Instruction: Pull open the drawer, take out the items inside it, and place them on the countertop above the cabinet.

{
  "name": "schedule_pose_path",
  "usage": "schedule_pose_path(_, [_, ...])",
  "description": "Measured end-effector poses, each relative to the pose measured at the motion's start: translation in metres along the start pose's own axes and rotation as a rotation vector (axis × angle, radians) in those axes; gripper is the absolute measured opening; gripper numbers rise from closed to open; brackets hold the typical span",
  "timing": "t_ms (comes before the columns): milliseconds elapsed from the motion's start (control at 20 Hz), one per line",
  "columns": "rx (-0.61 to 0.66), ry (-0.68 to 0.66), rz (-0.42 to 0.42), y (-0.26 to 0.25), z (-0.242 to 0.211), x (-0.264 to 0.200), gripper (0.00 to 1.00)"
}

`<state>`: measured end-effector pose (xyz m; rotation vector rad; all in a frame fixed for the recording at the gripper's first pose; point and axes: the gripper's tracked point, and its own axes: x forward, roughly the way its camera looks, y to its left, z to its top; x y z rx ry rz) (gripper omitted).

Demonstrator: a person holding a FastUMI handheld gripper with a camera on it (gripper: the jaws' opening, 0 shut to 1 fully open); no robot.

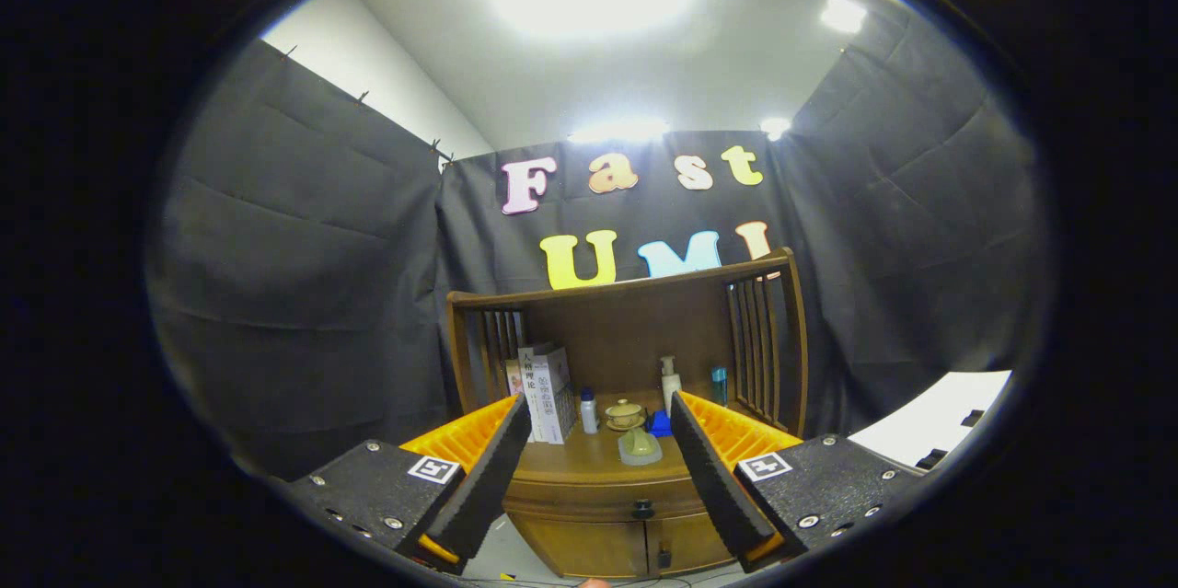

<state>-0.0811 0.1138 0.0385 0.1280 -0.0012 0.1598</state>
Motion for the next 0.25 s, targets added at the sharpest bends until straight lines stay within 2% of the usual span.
schedule_pose_path(250, [0.02,-0.014,0.031,0.0094,0.0043,-0.0041,0.94])
